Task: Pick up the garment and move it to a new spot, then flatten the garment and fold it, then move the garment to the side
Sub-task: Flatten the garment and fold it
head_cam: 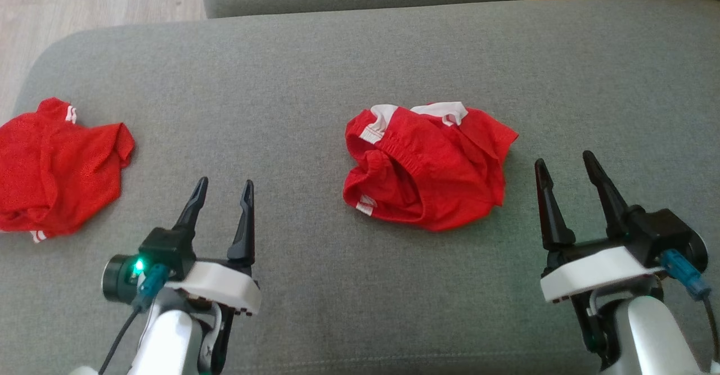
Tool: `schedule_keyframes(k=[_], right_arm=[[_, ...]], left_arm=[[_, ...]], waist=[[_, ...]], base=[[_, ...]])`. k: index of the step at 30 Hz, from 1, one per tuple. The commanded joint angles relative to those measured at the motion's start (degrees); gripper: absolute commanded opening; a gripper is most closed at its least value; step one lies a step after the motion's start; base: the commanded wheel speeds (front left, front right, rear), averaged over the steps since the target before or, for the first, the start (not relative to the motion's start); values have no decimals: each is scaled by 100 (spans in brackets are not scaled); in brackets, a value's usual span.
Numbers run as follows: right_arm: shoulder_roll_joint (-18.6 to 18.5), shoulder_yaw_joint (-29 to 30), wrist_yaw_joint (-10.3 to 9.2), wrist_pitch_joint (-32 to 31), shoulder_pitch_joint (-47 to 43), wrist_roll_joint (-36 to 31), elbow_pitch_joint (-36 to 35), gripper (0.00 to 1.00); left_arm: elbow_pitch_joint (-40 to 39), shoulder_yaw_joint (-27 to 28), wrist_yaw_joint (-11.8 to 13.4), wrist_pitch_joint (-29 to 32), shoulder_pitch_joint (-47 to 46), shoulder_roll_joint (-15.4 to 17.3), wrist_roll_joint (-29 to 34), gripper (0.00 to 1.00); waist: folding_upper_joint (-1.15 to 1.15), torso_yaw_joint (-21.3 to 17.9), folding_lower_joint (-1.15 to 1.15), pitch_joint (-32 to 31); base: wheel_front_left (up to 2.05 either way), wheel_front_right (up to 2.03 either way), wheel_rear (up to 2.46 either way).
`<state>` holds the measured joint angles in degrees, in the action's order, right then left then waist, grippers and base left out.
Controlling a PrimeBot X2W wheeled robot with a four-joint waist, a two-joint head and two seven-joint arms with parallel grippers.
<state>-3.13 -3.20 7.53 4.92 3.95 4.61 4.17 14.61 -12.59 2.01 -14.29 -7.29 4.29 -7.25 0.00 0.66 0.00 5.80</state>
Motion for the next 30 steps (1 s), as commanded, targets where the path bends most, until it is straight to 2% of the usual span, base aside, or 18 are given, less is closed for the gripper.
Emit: schedule_keyframes(k=[1,15,21,30], right_arm=[[12,-144,-4,-20,145,-3,-238,100],[23,-190,-4,-96,229,154,-14,100],[19,-375,-4,-319,703,118,634,100],[-184,-644,-4,-535,1720,66,1768,100]], left_arm=[[-193,190,33,-71,-166,104,-33,100],[-187,99,42,-71,-244,121,-67,100],[-169,-5,-1,-71,-412,104,-67,100],[-194,-121,12,-71,-639,21,-99,100]], waist=[[0,-2,0,-5],[0,58,0,-13],[0,278,0,139],[0,682,0,417]], base=[[0,0,0],[0,0,0],[0,0,0],[0,0,0]])
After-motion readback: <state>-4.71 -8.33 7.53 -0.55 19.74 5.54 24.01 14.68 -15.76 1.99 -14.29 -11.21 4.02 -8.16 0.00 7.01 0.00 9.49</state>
